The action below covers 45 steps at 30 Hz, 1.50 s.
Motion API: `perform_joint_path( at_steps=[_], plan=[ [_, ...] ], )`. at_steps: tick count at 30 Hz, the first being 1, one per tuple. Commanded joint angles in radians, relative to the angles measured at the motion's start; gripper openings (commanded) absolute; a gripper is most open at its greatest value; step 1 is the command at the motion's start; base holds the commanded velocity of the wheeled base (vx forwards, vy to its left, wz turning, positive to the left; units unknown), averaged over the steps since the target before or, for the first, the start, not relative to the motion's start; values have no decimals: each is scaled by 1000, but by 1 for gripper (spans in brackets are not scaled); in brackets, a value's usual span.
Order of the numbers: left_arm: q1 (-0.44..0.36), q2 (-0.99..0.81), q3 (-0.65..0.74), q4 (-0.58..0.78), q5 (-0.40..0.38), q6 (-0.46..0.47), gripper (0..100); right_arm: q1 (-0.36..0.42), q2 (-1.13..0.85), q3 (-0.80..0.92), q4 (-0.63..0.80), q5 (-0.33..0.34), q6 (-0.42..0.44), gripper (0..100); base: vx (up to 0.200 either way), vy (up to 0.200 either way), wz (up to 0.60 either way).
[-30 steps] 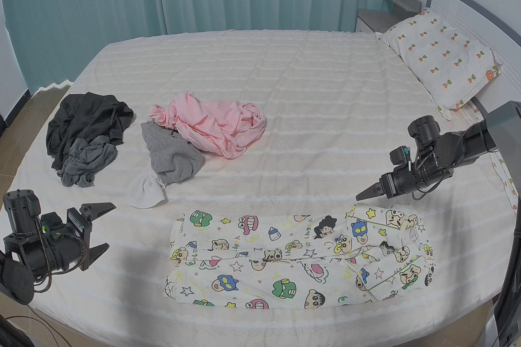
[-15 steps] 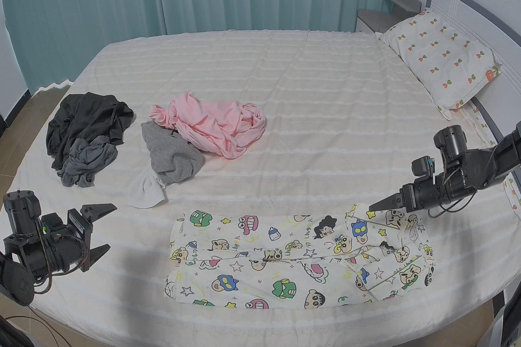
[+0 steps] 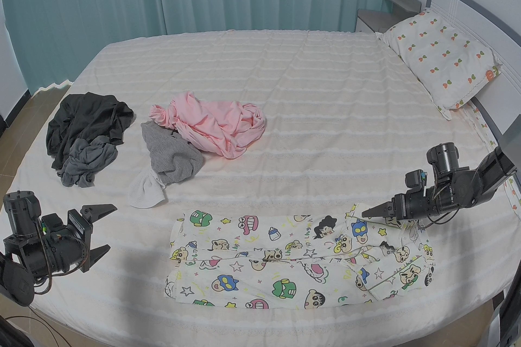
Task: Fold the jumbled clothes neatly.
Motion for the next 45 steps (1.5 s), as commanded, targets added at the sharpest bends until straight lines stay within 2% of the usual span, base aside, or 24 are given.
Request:
perform_joint_path(
  at_steps=[1,7,8,12,14,15,17,19,22,24,25,27,29,32,37,40,41,43,45],
  plan=[
    [-1,0,0,0,0,-1,100,-32,95,-42,-21,4,27,100,0,0,0],
    [-3,0,0,0,0,-1,100,-52,126,-46,-23,56,30,100,0,0,0],
    [-9,-1,0,0,0,2,100,-63,136,-49,-23,82,30,100,0,0,0],
    [-27,-6,-3,0,0,3,100,-72,123,-44,-23,102,31,100,0,0,0],
    [-78,-23,-5,0,9,38,100,-75,20,-3,-17,139,36,100,0,0,0],
    [-78,-23,-5,0,9,38,100,-75,20,-3,-17,139,36,100,0,0,0],
    [-170,-35,-6,3,20,118,100,-75,-118,74,-20,166,58,100,0,0,0],
    [-233,-37,-14,15,32,146,100,-79,-201,137,-23,168,59,100,0,0,0],
    [-279,-27,-55,67,35,232,100,-95,-336,257,-34,168,61,100,0,0,0],
    [-291,-1,-95,164,42,350,100,-109,-423,346,-60,168,61,100,0,0,0],
    [-297,25,-134,247,60,442,100,-124,-482,410,-86,168,61,100,0,0,0],
    [-303,49,-189,354,91,519,100,-150,-552,484,-121,168,62,100,0,0,0],
    [-306,83,-276,469,95,531,100,-188,-631,556,-156,168,70,100,0,0,0],
    [-329,154,-355,561,104,543,100,-231,-718,613,-175,169,93,100,0,0,0],
    [-371,279,-427,570,112,585,100,-236,-818,622,-176,180,145,100,0,0,0],
    [-394,364,-468,575,177,597,100,-236,-853,626,-176,180,145,100,0,0,0],
    [-415,416,-493,575,238,597,100,-236,-871,629,-176,180,143,100,0,0,0],
    [-437,479,-520,569,296,597,100,-236,-893,632,-175,180,145,100,0,0,0],
    [-446,514,-540,569,307,595,100,-237,-907,632,-173,178,145,100,0,0,0]
  ],
)
